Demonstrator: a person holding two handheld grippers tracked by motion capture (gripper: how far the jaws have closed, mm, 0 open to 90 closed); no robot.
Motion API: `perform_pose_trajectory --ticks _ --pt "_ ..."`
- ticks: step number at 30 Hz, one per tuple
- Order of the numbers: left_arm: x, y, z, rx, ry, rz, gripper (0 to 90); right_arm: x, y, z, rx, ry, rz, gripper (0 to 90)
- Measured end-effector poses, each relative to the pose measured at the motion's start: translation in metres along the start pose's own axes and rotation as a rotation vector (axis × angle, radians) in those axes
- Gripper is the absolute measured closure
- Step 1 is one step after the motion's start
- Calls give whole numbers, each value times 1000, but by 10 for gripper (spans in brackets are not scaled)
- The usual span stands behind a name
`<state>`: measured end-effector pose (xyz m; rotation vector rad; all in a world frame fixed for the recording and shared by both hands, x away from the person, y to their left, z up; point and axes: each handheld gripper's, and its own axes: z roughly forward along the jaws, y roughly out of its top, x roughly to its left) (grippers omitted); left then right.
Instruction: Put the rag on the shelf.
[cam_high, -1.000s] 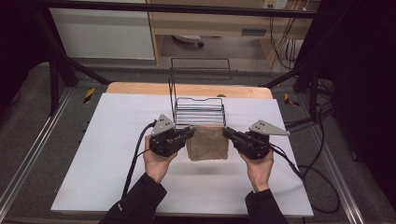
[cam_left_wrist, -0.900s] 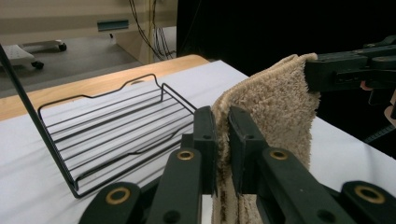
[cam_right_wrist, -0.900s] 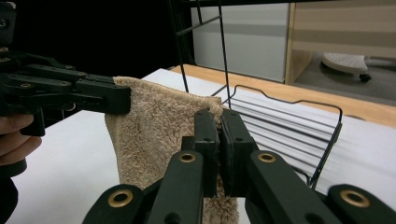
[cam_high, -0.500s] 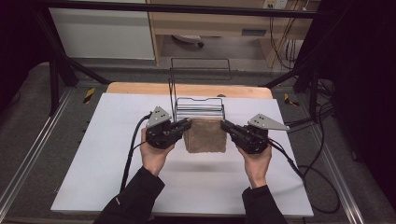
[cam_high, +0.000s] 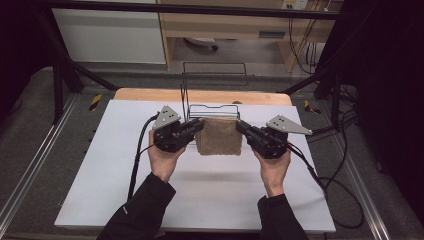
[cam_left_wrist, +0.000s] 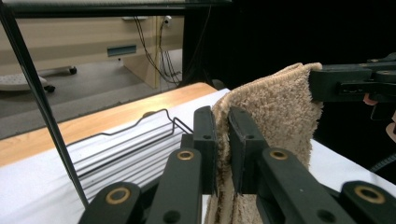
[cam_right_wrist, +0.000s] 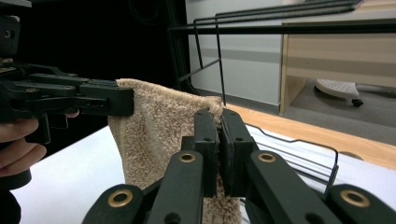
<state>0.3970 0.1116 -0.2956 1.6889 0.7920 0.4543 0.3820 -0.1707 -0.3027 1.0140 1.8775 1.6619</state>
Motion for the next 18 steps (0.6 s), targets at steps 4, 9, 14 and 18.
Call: perform_pose_trajectory --ticks 4,9,14,18 --pt "2 7 -1 -10 5 4 819 1 5 1 -16 0 -5 868" --pt "4 14 -2 -30 9 2 820 2 14 3 -29 -2 -8 868" --pt "6 19 -3 -45 14 1 820 4 22 5 -40 -7 -19 867" --pt "9 25 -4 -64 18 0 820 4 28 8 -49 -11 -25 868"
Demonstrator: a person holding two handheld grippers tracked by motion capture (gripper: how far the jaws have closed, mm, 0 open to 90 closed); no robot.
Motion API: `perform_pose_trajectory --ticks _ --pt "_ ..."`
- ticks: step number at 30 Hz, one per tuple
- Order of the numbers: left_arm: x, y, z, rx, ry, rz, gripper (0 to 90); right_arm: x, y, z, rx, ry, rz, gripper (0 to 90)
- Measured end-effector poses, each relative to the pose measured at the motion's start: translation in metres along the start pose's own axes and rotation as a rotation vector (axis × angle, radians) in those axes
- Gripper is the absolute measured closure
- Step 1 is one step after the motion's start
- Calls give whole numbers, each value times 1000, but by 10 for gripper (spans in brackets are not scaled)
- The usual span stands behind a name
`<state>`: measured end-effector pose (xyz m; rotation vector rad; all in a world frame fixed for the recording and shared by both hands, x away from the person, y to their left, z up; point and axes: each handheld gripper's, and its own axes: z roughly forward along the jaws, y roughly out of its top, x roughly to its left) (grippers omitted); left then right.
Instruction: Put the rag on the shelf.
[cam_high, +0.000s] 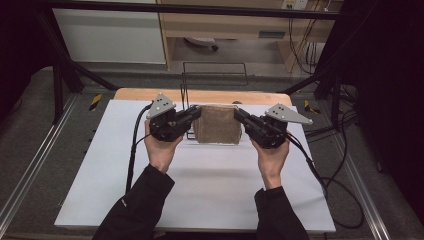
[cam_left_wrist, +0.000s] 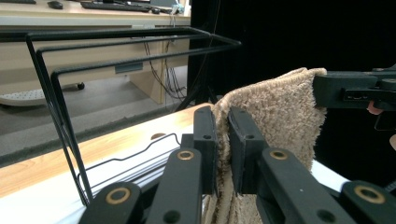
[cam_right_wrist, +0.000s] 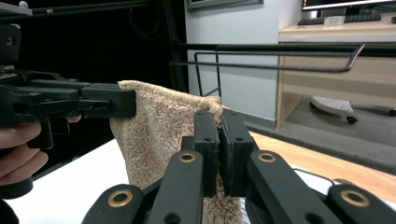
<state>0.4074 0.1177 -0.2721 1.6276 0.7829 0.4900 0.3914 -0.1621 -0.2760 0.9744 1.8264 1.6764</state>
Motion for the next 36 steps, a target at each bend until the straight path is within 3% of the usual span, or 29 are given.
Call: perform_pose_trajectory --ticks 36 --pt "18 62 3 -95 17 22 820 -2 62 20 -89 -32 -36 868"
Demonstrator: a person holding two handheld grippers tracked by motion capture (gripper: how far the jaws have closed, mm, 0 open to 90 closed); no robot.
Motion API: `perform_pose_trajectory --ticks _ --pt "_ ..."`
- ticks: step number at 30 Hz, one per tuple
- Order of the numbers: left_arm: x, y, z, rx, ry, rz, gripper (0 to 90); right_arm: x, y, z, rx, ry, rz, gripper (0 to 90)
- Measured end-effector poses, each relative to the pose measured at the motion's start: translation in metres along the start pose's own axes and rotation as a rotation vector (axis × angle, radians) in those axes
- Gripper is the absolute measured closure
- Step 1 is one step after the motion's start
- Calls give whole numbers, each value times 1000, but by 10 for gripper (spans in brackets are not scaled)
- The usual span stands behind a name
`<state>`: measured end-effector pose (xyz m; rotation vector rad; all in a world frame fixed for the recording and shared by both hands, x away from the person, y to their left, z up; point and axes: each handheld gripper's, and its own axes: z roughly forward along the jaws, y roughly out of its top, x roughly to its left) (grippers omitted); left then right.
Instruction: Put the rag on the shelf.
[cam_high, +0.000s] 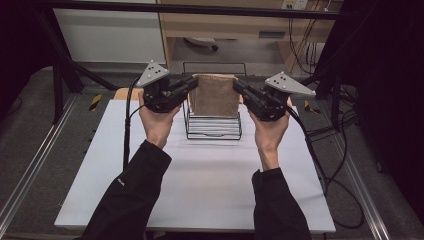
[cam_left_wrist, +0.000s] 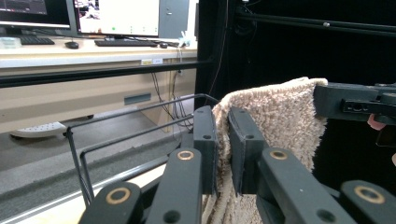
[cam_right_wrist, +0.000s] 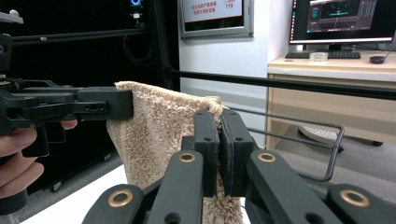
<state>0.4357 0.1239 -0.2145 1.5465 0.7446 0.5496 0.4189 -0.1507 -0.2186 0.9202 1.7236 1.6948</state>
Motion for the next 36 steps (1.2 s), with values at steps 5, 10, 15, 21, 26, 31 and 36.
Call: perform_pose_trajectory --ticks 5,10,15,21,26,31,36 --pt "2 8 1 -8 7 6 820 -1 8 4 -10 -4 -6 868" --pt "4 17 2 -20 11 12 820 -2 14 7 -21 -4 -5 868" --pt "6 25 5 -27 17 12 820 -4 23 11 -28 -13 -6 868" --pt "10 32 9 -38 16 8 820 -7 32 15 -38 -15 -11 867" --pt "12 36 11 -42 11 11 820 -11 37 20 -42 -21 -10 868" --pt "13 44 13 -47 12 12 820 -13 43 23 -48 -19 -9 868" --pt "16 51 16 -43 23 23 820 -15 50 27 -50 -26 -9 868"
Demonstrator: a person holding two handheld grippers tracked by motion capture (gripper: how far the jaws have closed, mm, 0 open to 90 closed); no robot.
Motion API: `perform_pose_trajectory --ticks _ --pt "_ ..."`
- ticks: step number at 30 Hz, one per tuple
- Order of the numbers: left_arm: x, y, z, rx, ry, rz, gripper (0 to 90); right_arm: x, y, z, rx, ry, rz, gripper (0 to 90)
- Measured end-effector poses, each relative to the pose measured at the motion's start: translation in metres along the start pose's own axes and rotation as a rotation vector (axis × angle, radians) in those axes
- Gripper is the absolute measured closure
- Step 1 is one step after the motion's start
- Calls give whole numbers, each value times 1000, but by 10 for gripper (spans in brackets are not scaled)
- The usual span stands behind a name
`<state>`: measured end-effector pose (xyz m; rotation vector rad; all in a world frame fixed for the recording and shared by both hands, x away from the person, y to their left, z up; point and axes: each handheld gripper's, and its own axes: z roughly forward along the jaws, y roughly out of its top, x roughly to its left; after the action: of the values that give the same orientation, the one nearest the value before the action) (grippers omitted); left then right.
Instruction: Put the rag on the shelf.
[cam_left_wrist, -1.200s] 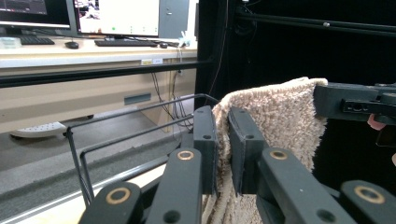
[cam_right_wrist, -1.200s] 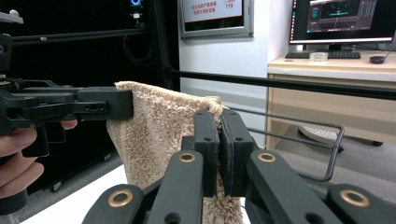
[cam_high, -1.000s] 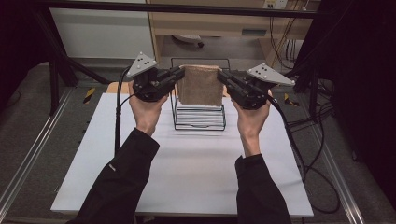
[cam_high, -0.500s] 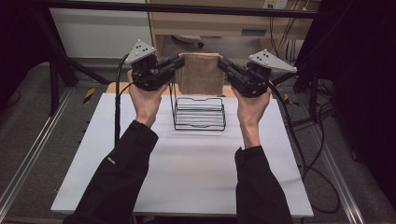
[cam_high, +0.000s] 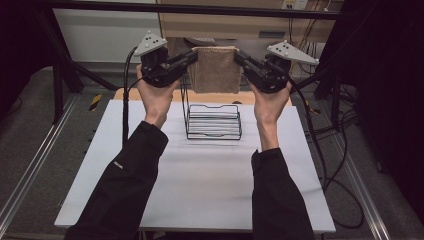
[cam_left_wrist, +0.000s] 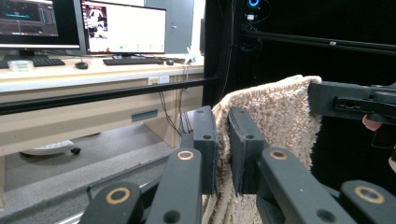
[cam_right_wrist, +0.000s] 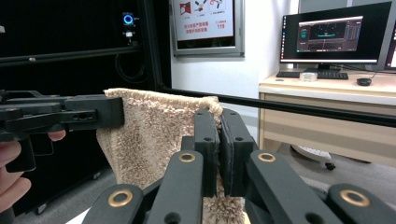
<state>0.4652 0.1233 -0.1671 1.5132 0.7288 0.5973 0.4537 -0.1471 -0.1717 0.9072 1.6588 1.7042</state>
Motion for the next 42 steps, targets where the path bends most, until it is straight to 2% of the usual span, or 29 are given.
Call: perform_pose_trajectory --ticks 10,15,21,29,33,42 --pt "3 13 8 -1 20 18 819 -6 9 9 -13 -2 -1 867" --pt "10 13 15 13 38 30 819 -10 8 17 -8 0 3 867" --pt "19 11 23 28 48 17 819 -16 5 30 8 -6 2 866" --pt "28 3 34 34 43 23 819 -25 2 42 31 -18 -8 865" --pt "31 -2 39 49 41 25 818 -29 -2 47 43 -20 3 864" --pt "35 -26 41 96 18 15 817 -34 -25 46 86 -4 17 860"
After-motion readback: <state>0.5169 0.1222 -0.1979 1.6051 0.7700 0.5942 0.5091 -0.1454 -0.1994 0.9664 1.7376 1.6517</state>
